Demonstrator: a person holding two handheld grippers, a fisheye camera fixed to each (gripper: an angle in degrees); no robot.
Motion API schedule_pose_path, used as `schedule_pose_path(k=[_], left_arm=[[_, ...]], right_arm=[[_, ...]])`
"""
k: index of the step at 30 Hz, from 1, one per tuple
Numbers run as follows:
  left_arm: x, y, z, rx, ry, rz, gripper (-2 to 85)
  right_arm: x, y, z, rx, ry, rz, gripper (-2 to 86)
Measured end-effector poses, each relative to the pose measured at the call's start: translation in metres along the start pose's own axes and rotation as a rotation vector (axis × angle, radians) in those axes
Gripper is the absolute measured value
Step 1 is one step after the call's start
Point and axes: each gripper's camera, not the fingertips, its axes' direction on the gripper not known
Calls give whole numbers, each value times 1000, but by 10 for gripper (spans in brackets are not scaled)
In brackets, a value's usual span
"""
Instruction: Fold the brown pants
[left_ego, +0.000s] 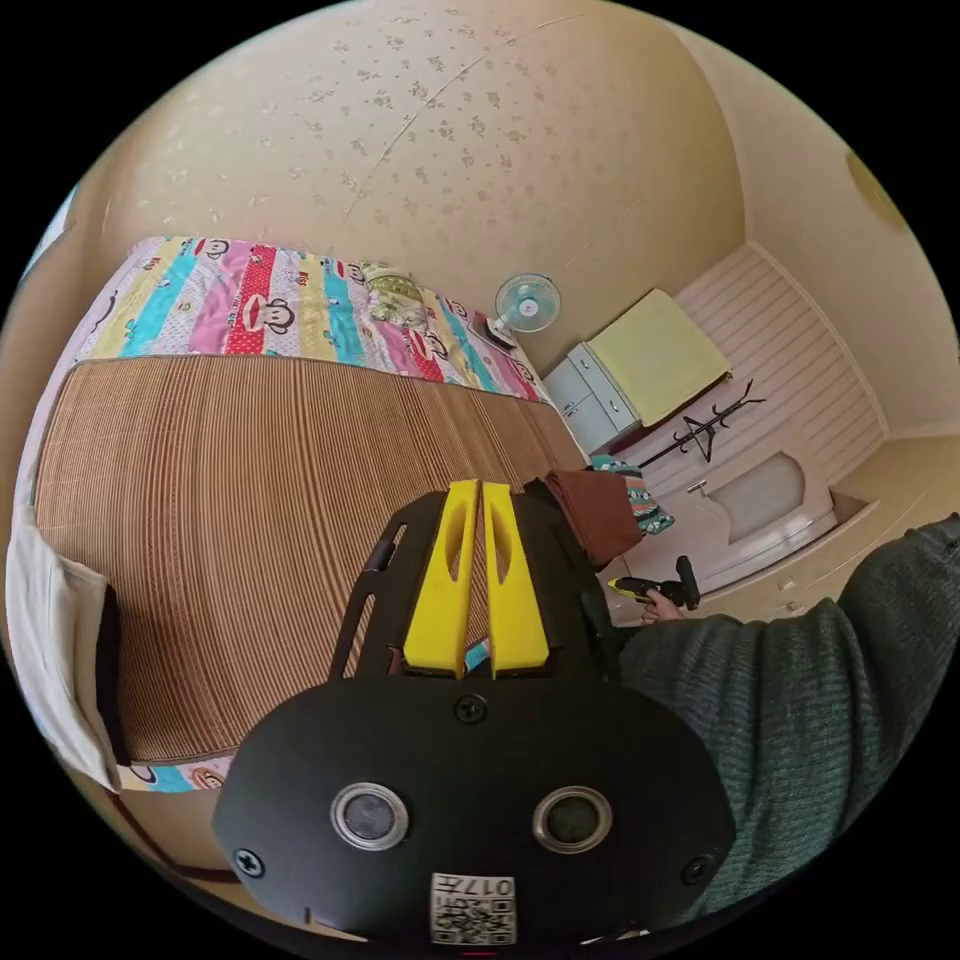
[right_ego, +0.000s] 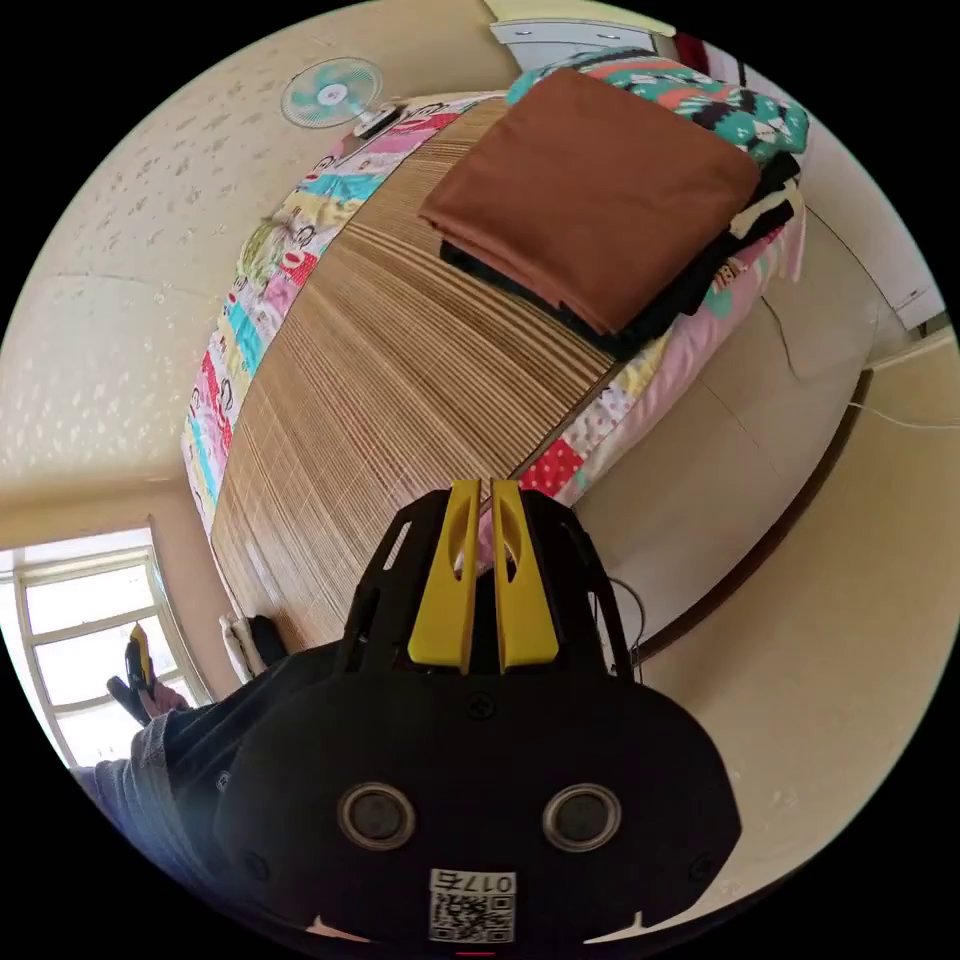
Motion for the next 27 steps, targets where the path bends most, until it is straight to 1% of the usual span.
schedule_pose_path(k=[3,6,7,9,11,13,16,17,19,20,21,22,24,25,26,27], left_arm=[[26,-12,38,-25,58,12,-10],[53,-28,72,-33,7,73,-10],[62,-33,86,-31,-19,93,-9],[74,-41,108,-31,-63,130,-9],[87,-51,127,-12,-213,176,-9],[90,-56,131,49,-280,153,-9],[84,-62,137,105,-245,105,-9],[80,-63,141,119,-250,75,-9],[77,-60,146,140,-270,40,-9],[77,-57,152,149,-285,31,-10],[77,-55,156,151,-292,29,-10],[77,-52,167,149,-303,28,-10],[76,-48,188,126,-301,30,-10],[73,-46,205,96,-288,32,-10],[72,-46,219,70,-276,31,-10],[72,-46,224,67,-274,32,-10]], right_arm=[[32,-35,-29,90,-66,91,66],[67,-67,-51,164,-109,206,85],[74,-73,-55,176,-121,232,87],[104,-94,-64,217,-188,357,97],[119,-106,-71,247,-199,423,108],[129,-116,-77,272,-183,459,113],[134,-124,-83,310,-266,479,88],[119,-121,-93,345,-235,464,69],[68,-115,-118,443,-213,260,46],[26,-113,-132,474,-231,84,39],[-16,-113,-139,482,-269,-70,35],[-36,-115,-139,476,-303,-151,33],[-103,-134,-118,343,-518,-468,29],[-118,-139,-110,284,-577,-542,28],[-145,-149,-94,148,-653,-648,26],[-162,-151,-90,102,-603,-671,24]])
